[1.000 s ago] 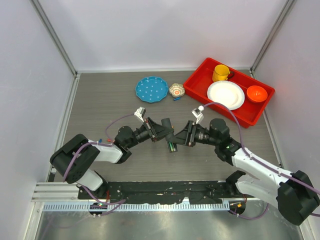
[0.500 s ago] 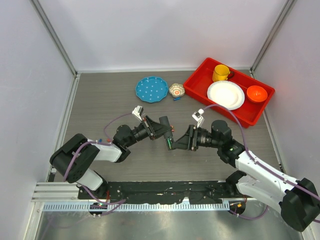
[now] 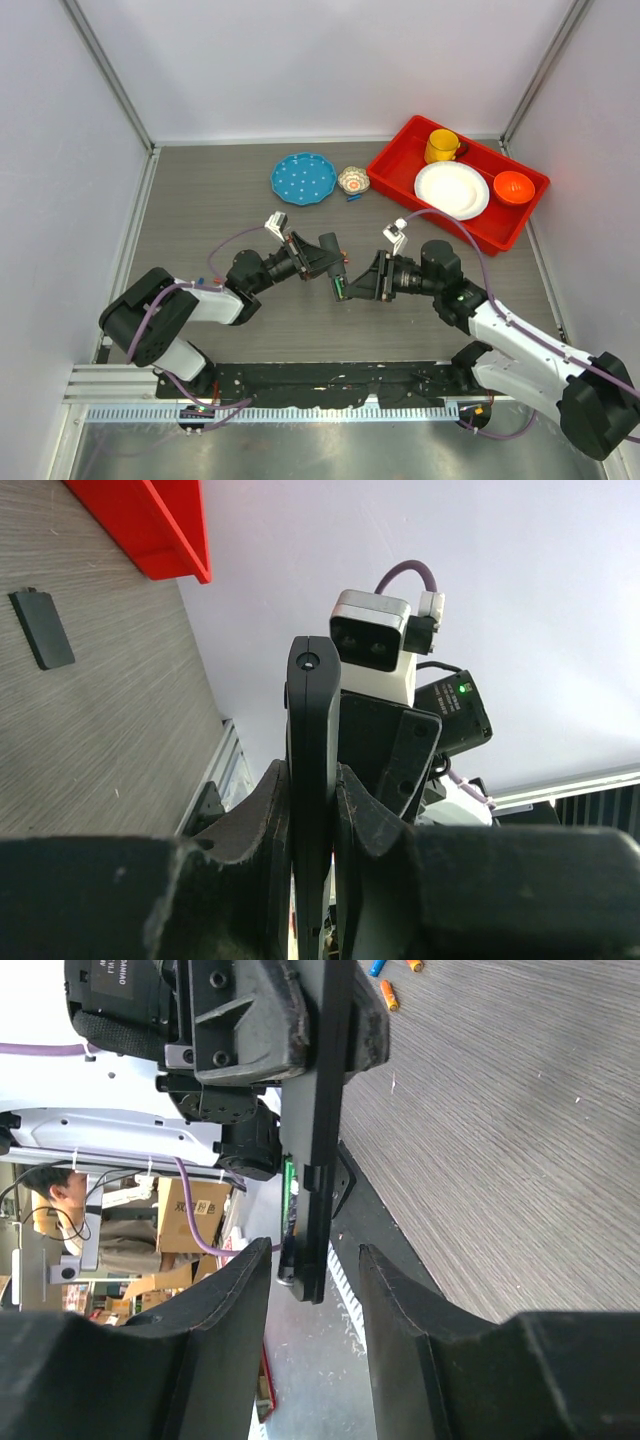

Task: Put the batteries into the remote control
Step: Load the battery into the remote control.

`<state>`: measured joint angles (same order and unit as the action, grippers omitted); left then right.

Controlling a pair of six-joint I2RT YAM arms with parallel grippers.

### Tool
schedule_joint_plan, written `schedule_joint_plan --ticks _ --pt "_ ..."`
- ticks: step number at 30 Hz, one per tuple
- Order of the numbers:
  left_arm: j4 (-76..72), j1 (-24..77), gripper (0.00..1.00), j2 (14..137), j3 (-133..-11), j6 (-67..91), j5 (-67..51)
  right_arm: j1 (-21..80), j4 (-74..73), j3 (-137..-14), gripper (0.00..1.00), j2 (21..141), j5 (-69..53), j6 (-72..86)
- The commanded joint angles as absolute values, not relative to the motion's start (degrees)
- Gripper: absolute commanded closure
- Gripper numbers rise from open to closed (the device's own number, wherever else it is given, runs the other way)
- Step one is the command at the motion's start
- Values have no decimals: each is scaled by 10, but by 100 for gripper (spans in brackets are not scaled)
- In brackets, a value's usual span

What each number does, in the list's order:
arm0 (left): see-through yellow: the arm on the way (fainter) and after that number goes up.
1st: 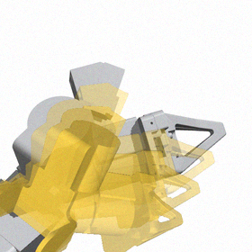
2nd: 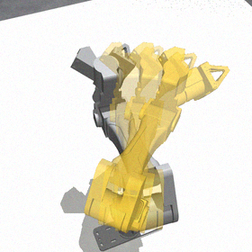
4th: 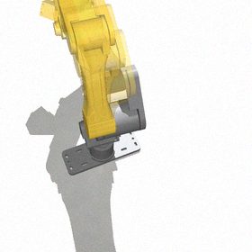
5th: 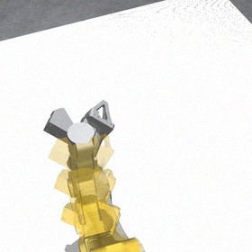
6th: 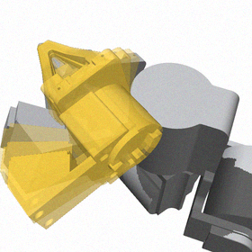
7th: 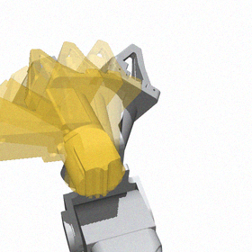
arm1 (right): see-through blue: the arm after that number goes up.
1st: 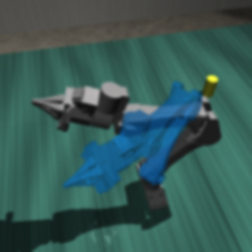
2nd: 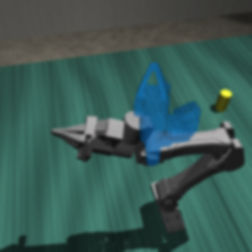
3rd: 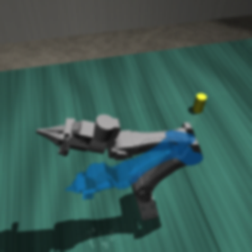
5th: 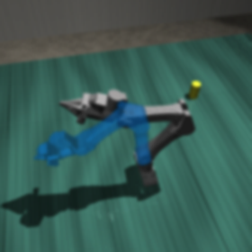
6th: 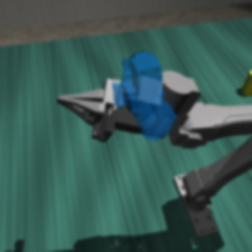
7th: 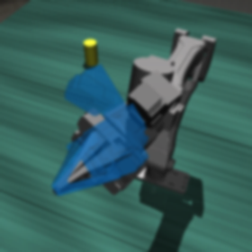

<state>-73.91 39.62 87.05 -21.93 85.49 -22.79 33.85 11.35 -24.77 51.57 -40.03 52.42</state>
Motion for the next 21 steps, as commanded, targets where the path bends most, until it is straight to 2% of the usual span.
schedule_joint_plan --ticks 1,8,15,21 --pt "-886 395 100 850 -224 862 -239 336 156 -247 55 533 -401 526" --pt "-885 395 100 850 -225 865 -242 336 162 -246 58 544 -400 528" --pt "-886 395 100 852 -229 867 -243 336 168 -240 71 548 -387 535" --pt "-886 398 100 852 -229 867 -243 336 171 -243 77 551 -358 546"
